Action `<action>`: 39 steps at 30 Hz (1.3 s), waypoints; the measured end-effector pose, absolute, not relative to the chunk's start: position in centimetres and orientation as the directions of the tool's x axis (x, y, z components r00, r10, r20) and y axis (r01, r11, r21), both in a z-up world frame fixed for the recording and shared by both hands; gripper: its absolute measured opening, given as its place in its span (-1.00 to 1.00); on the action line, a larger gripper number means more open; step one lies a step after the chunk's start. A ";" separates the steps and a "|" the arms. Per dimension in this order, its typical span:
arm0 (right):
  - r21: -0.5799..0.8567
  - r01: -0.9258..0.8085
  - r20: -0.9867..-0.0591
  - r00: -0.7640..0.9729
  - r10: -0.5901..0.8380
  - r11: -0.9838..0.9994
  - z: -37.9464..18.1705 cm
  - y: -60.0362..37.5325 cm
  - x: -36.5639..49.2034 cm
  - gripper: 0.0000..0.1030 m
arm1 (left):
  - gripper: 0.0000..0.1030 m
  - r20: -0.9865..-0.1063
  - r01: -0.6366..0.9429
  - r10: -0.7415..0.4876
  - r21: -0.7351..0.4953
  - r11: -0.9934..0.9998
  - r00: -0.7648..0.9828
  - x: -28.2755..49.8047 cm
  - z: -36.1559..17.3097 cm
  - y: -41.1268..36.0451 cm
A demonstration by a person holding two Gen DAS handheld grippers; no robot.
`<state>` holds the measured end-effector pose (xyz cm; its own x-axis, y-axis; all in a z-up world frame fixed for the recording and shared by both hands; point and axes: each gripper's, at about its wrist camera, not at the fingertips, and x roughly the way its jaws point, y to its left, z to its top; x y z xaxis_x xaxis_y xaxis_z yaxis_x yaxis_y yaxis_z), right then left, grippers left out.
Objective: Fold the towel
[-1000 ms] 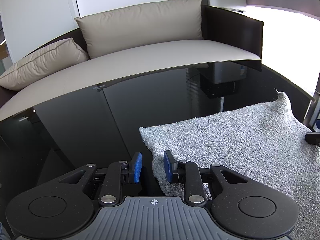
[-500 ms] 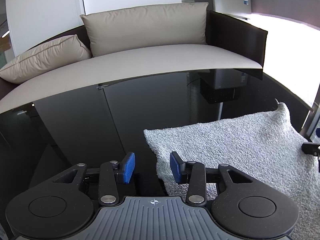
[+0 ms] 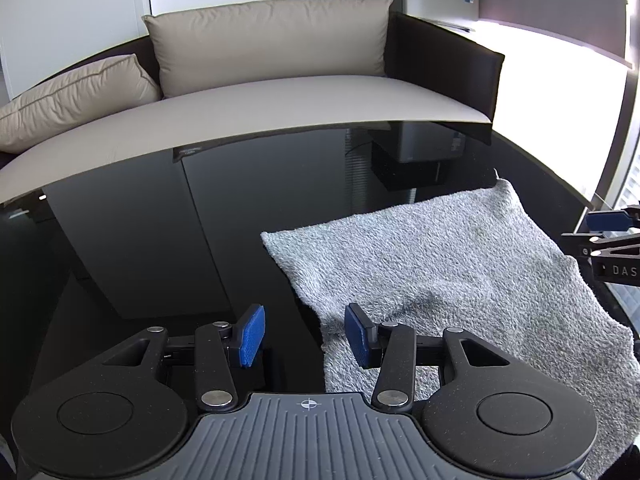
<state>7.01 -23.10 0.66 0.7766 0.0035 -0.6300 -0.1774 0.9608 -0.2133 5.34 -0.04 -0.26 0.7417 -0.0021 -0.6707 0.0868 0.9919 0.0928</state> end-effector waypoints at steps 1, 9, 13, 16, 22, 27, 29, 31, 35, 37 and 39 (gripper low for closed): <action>-0.212 -0.180 -0.630 0.777 0.007 0.961 0.7 -23.2 7.0 -0.04 | -0.18 -0.674 0.085 -0.004 0.087 0.993 0.739 5.4 -0.2 0.1; -0.206 -0.195 -0.627 0.778 0.024 0.959 0.4 -22.7 7.5 -0.04 | -0.18 -0.694 0.124 -0.037 0.076 0.989 0.719 5.5 -0.2 -0.4; -0.193 -0.192 -0.612 0.790 0.035 0.962 0.7 -22.7 8.0 -0.04 | -0.18 -0.677 0.099 -0.052 0.031 0.995 0.735 6.7 0.4 0.0; -0.180 -0.193 -0.595 0.802 0.050 0.964 1.1 -22.6 8.6 -0.04 | -0.18 -0.679 0.087 -0.034 0.044 0.995 0.733 8.3 0.1 0.0; -0.207 -0.219 -0.613 0.789 0.049 0.953 0.9 -21.7 10.2 -0.04 | -0.19 -0.713 0.106 -0.007 0.094 0.990 0.701 10.3 -1.4 -0.9; -0.226 -0.238 -0.658 0.752 0.032 0.945 -0.2 -20.9 11.3 -0.04 | -0.18 -0.707 0.099 0.004 0.104 0.990 0.707 11.4 -1.6 -1.2; -0.242 -0.230 -0.658 0.752 0.015 0.943 -0.6 -20.7 11.5 -0.04 | -0.18 -0.708 0.093 0.003 0.097 0.991 0.706 11.9 -1.7 -1.1; -0.241 -0.224 -0.662 0.749 0.009 0.945 -0.6 -20.7 11.6 -0.03 | -0.18 -0.708 0.089 0.006 0.097 0.991 0.706 12.4 -1.8 -1.1; -0.228 -0.207 -0.668 0.745 0.002 0.951 -0.7 -21.1 11.8 0.05 | -0.21 -0.708 0.084 0.014 0.104 0.991 0.706 13.3 -1.7 -1.4; -0.226 -0.196 -0.669 0.743 -0.006 0.954 -0.7 -21.3 11.9 0.10 | -0.21 -0.706 0.079 0.020 0.107 0.991 0.708 13.7 -1.8 -1.5; -0.228 -0.184 -0.668 0.744 -0.016 0.956 -0.8 -21.5 12.0 0.14 | -0.21 -0.705 0.074 0.026 0.111 0.991 0.709 14.1 -1.7 -1.7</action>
<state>11.98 -21.47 -0.79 0.7442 -0.0161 -0.6677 -0.1836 0.9563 -0.2276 14.11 -1.72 -1.74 0.7089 0.0262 -0.7048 0.0737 0.9911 0.1109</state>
